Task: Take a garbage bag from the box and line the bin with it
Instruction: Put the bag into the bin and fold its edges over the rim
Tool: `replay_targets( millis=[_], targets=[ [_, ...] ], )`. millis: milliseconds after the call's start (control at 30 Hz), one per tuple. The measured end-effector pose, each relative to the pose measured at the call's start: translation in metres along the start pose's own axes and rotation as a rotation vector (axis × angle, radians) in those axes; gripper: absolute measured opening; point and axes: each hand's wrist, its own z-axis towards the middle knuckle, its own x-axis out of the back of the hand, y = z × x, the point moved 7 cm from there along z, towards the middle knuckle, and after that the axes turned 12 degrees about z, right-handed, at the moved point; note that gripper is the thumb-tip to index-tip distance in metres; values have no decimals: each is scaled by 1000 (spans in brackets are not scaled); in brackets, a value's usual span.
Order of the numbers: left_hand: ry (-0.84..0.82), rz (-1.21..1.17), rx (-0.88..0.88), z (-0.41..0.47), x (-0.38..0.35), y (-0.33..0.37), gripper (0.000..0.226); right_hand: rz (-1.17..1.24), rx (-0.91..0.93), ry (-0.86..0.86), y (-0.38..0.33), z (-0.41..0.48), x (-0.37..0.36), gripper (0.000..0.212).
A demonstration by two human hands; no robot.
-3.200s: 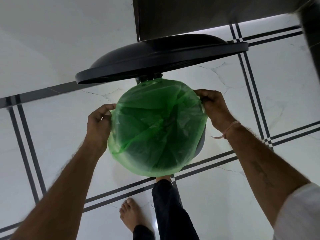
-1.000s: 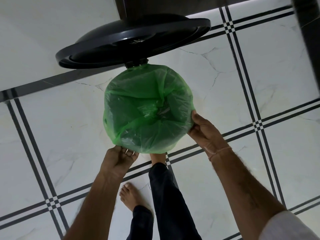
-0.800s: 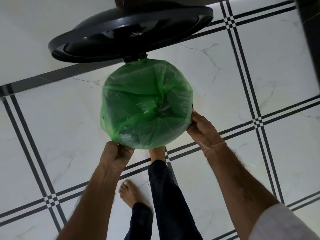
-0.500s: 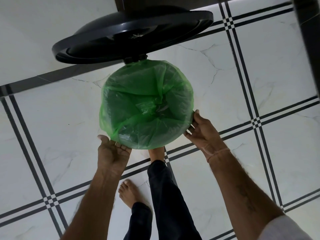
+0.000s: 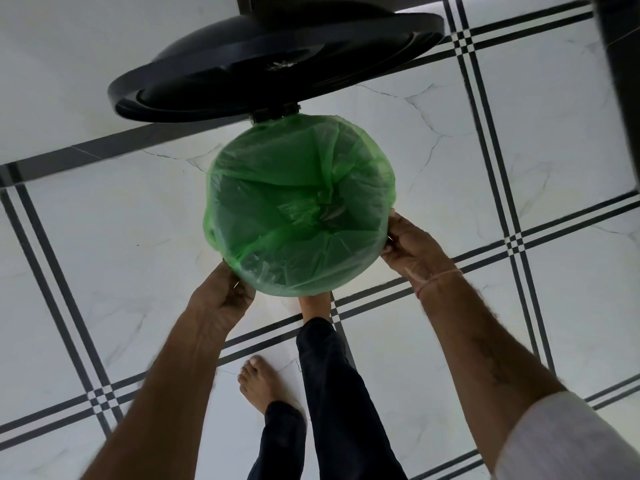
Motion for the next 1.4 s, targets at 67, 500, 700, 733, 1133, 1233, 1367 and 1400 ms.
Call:
replay_targets(
  millis=[67, 500, 700, 733, 1133, 1233, 1367, 1400],
  targets=[
    [45, 47, 14, 5, 8, 3, 23, 0, 20, 19, -2, 0, -4, 31],
    [115, -38, -328, -12, 19, 35, 37, -52, 212, -16, -31, -14, -20, 33],
    [259, -71, -300, -4, 22, 35, 16, -49, 198, 139, -31, -11, -20, 13],
    [296, -89, -300, -4, 23, 35, 19, -38, 222, 149, -30, -11, -19, 11],
    [326, -50, -438, -21, 13, 28, 13, -162, 353, 126, -37, -21, -28, 9],
    [270, -51, -274, -7, 16, 26, 14, -196, 202, 78, -34, -13, -25, 12],
    [160, -60, -173, 2, 12, 30, 29, -160, 19, 86, -29, -13, -34, 17],
    [158, -55, -161, 2, 10, 30, 37, -147, -2, 101, -29, -14, -36, 19]
  ],
)
